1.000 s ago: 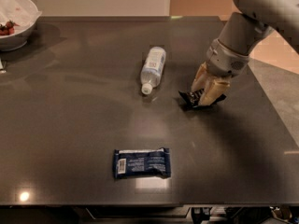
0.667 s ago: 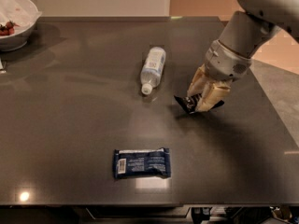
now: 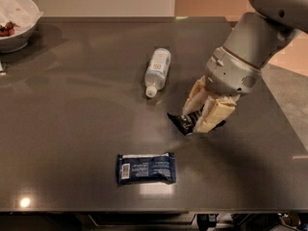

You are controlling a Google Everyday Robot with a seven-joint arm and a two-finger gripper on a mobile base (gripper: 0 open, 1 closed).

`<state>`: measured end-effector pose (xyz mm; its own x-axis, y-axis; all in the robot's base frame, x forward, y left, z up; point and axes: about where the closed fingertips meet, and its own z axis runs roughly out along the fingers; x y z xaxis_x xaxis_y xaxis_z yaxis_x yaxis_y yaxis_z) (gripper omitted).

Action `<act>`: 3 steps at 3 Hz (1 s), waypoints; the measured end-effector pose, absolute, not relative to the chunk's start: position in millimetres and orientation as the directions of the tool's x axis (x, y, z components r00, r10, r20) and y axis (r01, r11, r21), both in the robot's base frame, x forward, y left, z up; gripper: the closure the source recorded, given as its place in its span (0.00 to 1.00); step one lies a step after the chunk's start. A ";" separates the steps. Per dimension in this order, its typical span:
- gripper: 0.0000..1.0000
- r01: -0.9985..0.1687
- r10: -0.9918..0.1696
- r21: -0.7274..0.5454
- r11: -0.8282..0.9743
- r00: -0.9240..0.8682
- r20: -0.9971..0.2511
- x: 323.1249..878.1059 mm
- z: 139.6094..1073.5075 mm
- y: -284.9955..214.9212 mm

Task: Move rxbar chocolate near rxbar blueberry

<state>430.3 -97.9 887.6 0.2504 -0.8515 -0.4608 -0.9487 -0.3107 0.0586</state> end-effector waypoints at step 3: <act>0.38 -0.933 -0.838 0.081 -0.349 0.272 -0.474 370.2 870.2 -75.0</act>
Offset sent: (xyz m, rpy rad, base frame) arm -0.0775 0.0184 -0.0172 -0.0050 0.0595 0.0602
